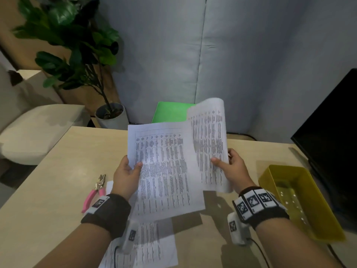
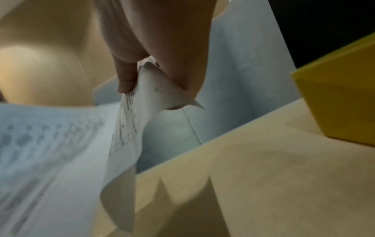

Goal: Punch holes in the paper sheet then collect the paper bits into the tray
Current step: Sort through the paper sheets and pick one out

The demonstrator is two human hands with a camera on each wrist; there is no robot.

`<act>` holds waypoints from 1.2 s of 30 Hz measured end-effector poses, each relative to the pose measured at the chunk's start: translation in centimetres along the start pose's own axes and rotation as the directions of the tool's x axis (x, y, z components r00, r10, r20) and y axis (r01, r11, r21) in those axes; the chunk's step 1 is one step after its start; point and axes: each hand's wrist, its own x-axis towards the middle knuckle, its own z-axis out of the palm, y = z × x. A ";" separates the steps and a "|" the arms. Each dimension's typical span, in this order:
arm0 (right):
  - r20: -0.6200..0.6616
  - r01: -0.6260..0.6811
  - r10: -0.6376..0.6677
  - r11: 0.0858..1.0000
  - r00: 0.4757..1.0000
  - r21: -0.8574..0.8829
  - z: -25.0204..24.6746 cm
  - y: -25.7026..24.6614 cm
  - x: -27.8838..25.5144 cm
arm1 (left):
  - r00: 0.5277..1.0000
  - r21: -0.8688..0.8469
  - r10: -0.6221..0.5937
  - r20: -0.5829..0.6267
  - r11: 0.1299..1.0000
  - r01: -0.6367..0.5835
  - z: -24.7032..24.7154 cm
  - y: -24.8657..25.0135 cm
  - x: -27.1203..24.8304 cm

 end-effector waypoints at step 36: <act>0.195 0.022 -0.010 0.998 0.981 -0.056 8.8 -3.4 -4.1 | 0.995 -0.458 -0.019 0.096 0.887 0.061 -6.5 4.6 -1.6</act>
